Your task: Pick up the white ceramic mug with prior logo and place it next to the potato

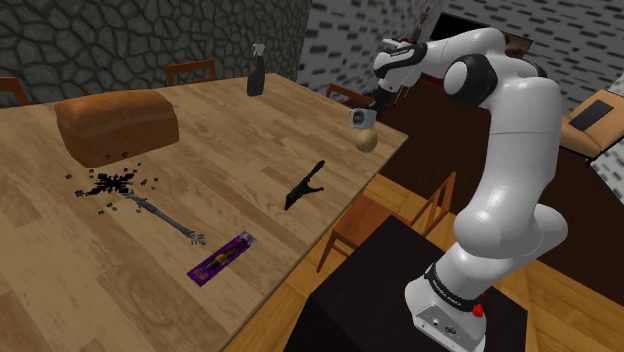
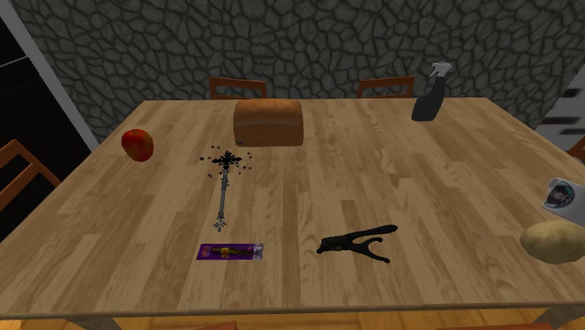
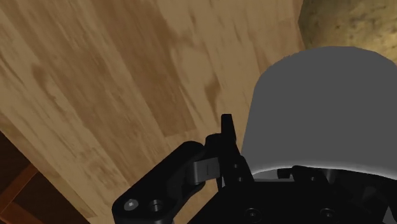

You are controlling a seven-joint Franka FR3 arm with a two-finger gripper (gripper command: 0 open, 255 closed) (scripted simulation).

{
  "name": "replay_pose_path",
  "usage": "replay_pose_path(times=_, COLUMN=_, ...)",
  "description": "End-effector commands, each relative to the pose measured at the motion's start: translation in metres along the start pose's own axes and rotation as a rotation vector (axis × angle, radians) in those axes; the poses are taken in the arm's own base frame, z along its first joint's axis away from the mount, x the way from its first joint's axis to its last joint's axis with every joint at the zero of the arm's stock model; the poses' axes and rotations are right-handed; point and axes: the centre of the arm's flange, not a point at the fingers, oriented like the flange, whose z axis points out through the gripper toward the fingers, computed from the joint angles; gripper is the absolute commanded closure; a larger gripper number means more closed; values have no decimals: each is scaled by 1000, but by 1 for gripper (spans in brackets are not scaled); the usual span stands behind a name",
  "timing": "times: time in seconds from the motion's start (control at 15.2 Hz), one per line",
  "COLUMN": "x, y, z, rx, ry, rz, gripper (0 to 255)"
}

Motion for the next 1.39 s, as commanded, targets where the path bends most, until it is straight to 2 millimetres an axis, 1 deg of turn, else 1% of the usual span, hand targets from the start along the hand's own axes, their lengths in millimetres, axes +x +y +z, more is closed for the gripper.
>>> replay_pose_path(times=0.0, x=-5, y=-10, z=23, rx=41, ry=-59, rz=-3, gripper=255)
replay_pose_path(times=0.33, x=-5, y=-10, z=23, rx=41, ry=-59, rz=-3, gripper=255)
replay_pose_path(times=0.4, x=-1, y=-15, z=21, rx=40, ry=-60, rz=-4, gripper=0)
replay_pose_path(times=0.46, x=2, y=-19, z=14, rx=40, ry=-60, rz=-3, gripper=0)
replay_pose_path(times=0.59, x=-1, y=-19, z=15, rx=40, ry=-60, rz=-3, gripper=0)
replay_pose_path(times=0.66, x=-2, y=-20, z=13, rx=40, ry=-60, rz=-3, gripper=0)
replay_pose_path(times=0.73, x=-5, y=-10, z=23, rx=41, ry=-59, rz=-3, gripper=0)
replay_pose_path(times=0.92, x=-2, y=-8, z=-17, rx=41, ry=-59, rz=-3, gripper=0)
replay_pose_path(times=0.99, x=-2, y=-8, z=-27, rx=41, ry=-59, rz=-3, gripper=0)
replay_pose_path(times=1.32, x=-2, y=-8, z=-27, rx=41, ry=-59, rz=-3, gripper=0)
